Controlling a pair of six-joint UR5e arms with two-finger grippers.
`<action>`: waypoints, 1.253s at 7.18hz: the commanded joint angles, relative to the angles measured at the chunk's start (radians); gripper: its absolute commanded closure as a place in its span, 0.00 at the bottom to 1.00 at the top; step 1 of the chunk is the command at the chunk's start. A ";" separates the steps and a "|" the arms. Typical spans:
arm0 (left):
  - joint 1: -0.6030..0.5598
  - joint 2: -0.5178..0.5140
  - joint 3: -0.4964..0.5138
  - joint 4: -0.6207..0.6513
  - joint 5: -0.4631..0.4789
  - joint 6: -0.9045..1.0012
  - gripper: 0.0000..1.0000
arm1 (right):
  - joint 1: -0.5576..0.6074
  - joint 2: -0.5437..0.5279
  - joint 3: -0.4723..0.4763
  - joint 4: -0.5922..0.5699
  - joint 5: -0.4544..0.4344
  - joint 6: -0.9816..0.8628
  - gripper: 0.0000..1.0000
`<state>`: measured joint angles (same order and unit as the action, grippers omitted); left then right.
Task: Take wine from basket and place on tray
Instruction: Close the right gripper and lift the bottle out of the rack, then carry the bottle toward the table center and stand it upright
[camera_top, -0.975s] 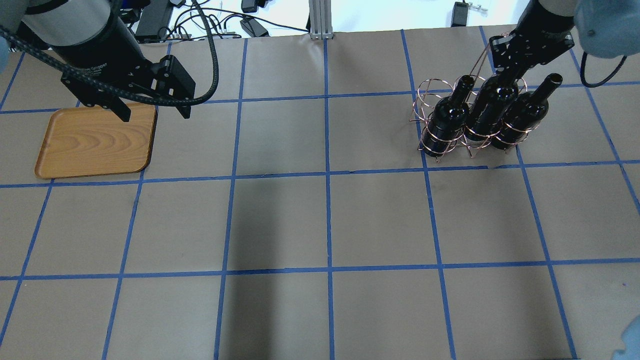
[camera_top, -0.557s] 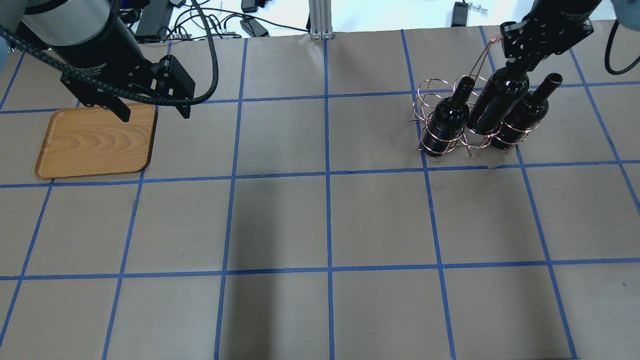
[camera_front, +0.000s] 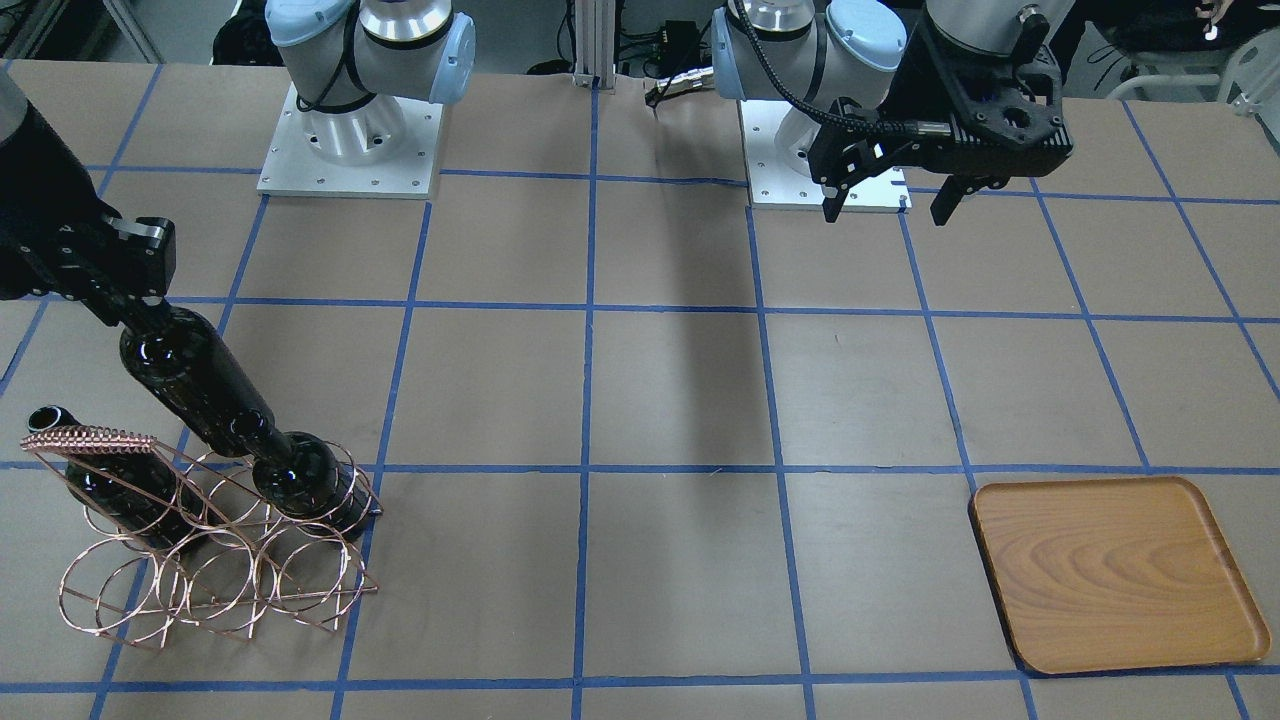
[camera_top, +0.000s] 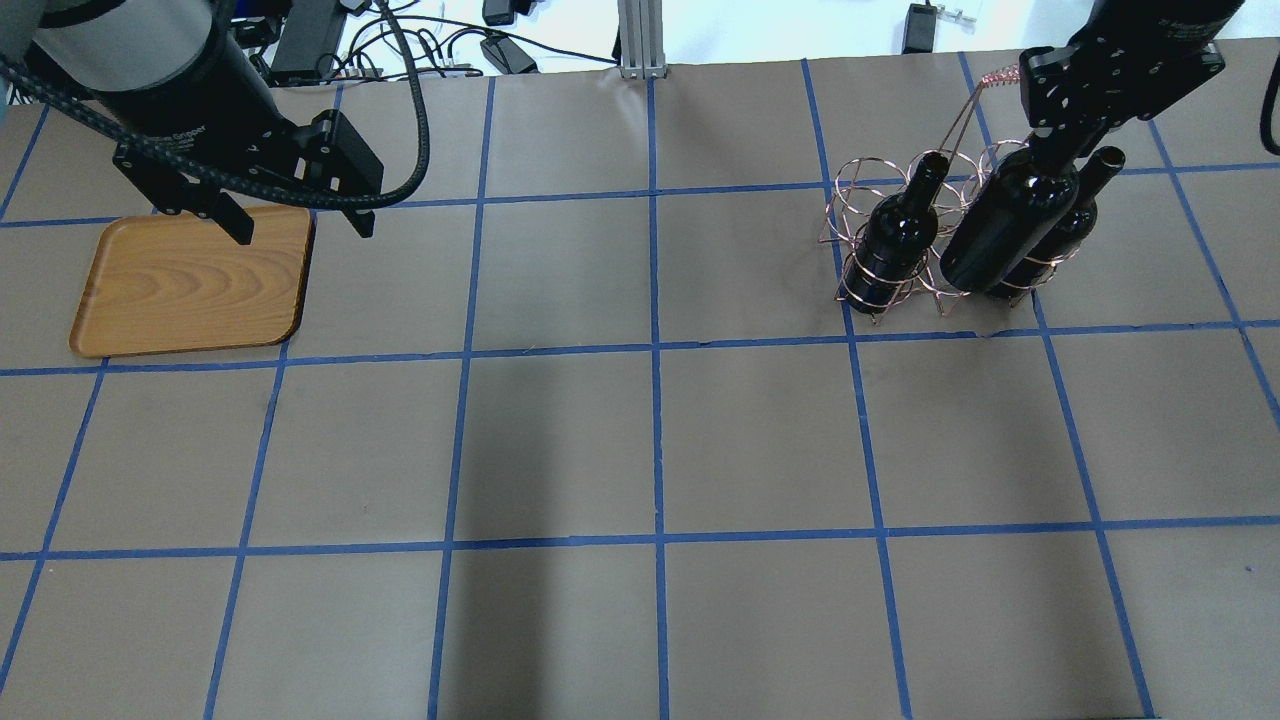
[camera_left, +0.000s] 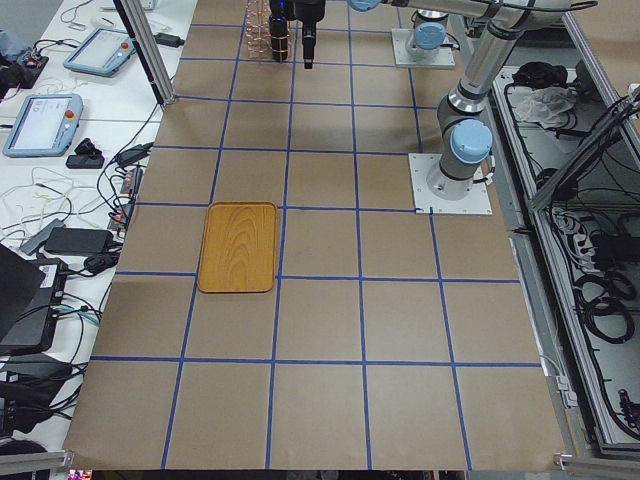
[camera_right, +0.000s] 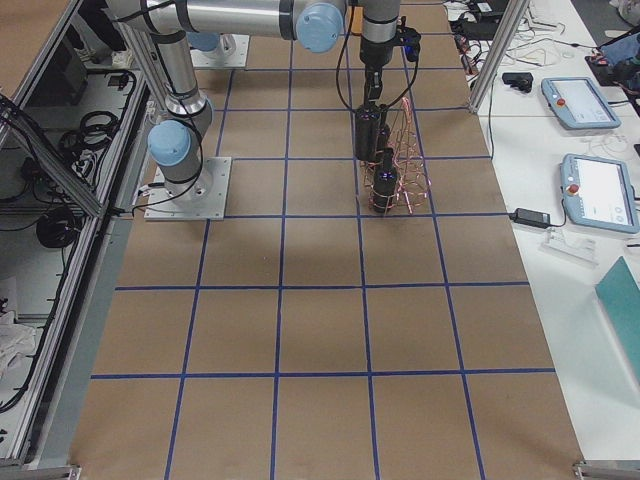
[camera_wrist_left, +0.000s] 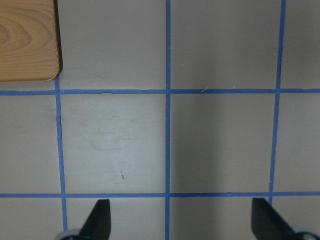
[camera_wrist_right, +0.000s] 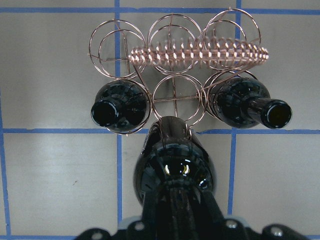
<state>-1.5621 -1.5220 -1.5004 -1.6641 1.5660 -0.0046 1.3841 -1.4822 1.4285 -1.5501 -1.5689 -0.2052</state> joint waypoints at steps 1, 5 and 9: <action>0.002 0.002 0.000 0.001 0.000 0.000 0.00 | 0.012 -0.018 0.000 0.043 0.016 0.001 1.00; 0.005 0.002 -0.001 0.000 0.000 0.000 0.00 | 0.208 -0.007 0.004 0.048 0.033 0.194 1.00; 0.031 0.005 0.000 0.000 0.017 0.023 0.00 | 0.461 0.103 0.012 -0.108 0.062 0.429 1.00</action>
<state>-1.5491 -1.5191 -1.5003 -1.6644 1.5788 0.0108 1.7707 -1.4200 1.4398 -1.6070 -1.5254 0.1614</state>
